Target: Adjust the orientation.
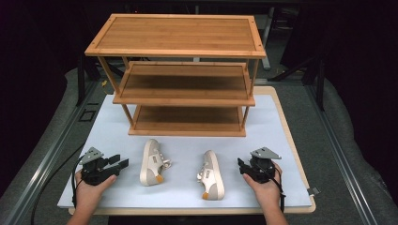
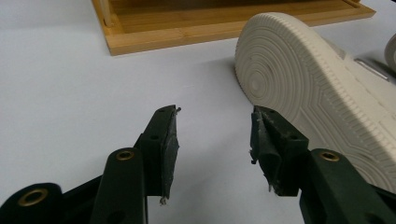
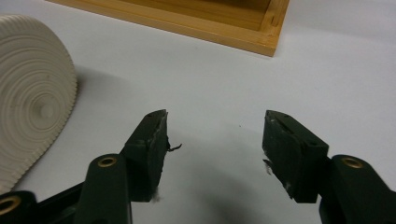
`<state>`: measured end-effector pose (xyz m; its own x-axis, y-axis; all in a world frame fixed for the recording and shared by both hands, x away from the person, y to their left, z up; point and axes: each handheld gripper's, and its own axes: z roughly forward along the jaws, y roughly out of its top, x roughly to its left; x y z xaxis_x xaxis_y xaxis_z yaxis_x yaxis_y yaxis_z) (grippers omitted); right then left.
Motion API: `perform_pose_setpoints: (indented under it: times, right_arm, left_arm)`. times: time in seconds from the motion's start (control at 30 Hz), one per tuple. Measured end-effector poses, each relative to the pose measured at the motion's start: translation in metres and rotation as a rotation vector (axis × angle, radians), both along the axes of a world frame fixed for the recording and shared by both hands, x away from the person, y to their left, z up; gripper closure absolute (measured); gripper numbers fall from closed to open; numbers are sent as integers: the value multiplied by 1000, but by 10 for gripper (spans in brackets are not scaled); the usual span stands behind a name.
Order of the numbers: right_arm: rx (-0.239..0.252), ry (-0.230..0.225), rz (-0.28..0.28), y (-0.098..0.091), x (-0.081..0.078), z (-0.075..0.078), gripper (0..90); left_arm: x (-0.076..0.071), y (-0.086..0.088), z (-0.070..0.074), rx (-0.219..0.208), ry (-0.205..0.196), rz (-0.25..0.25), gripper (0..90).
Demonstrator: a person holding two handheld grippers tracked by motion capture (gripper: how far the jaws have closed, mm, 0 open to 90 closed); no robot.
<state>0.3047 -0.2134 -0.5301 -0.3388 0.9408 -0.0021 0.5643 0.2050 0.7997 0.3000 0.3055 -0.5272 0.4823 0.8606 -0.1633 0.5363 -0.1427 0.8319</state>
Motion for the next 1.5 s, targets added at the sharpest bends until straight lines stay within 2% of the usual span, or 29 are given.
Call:
perform_pose_setpoints:
  times: [0.17, 0.27, 0.37, 0.43, 0.6, 0.7, 0.9, 1.13, 1.27, 1.4, 1.5]
  right_arm:
    - [15, -20, 21, -1, -2, 3, 427]
    - [4, -19, 32, 3, -1, 3, 438]
    - [-3, -19, 27, 6, -1, 3, 443]
    - [14, -19, 31, 7, -2, 5, 454]
    - [43, -25, 39, 7, -2, 6, 459]
    - [46, -20, 46, 8, -1, 6, 473]
    - [54, -14, 50, 8, -3, 6, 506]
    - [62, -15, 31, 6, -2, 5, 517]
    - [66, 1, 35, 6, -1, 5, 517]
    - [69, 6, 31, 5, -1, 6, 517]
    - [80, 3, 26, 4, -1, 6, 517]
  left_arm:
    - [-1, -9, 0, 21, 15, -19, 512]
    - [-5, -11, 2, 34, 11, -27, 514]
    - [-9, -12, 4, 36, -2, -30, 513]
    - [-15, -15, 9, 37, -21, -42, 515]
    - [-18, -22, 14, 25, -31, -67, 535]
    - [-22, -27, 21, 21, -53, -90, 549]
    - [-30, -39, 31, 50, -65, -143, 725]
    - [-34, -52, 35, 19, -56, -196, 882]
    - [-33, -60, 32, 51, -43, -216, 895]
    - [-29, -64, 28, 82, -26, -202, 896]
    - [-28, -63, 27, 77, -22, -203, 896]
